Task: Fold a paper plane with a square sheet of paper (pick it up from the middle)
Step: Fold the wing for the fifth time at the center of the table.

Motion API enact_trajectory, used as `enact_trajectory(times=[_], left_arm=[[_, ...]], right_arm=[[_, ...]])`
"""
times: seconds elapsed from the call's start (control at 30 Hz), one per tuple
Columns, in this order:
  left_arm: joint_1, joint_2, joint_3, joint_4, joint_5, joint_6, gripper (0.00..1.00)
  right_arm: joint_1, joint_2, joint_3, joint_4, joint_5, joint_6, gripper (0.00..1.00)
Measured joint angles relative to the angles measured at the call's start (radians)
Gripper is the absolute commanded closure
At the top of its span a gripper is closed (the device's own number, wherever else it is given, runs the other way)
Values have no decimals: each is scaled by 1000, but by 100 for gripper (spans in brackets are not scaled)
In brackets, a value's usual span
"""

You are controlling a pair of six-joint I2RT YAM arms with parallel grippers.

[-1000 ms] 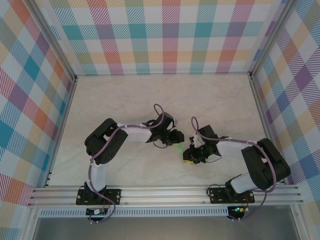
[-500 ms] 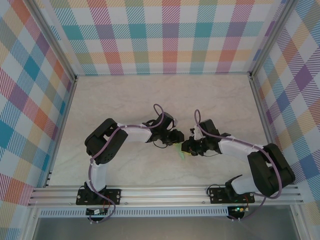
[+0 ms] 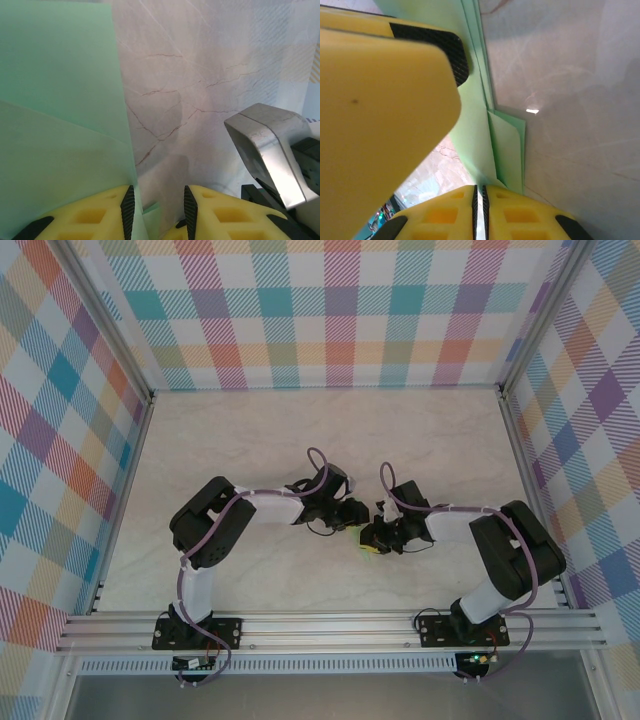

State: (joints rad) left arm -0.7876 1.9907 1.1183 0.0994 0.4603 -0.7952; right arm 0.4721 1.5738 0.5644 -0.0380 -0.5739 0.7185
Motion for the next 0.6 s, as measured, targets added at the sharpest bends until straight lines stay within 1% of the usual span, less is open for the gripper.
enact_trajectory(times=[0.23,0.37,0.47,0.6], left_arm=[[4,-5,48,-26,2,13,58],[11,-64,44,-41,-9,23,57],[12,-150,-3,-20,-23,27,59],[12,-222,-90,29,-28,26,67]], right_arm=[[0,1,-5,0,5,-31,89],[0,1,-5,0,5,-31,89],[0,2,-5,0,5,-31,89],[0,2,-5,0,5,-31,89]])
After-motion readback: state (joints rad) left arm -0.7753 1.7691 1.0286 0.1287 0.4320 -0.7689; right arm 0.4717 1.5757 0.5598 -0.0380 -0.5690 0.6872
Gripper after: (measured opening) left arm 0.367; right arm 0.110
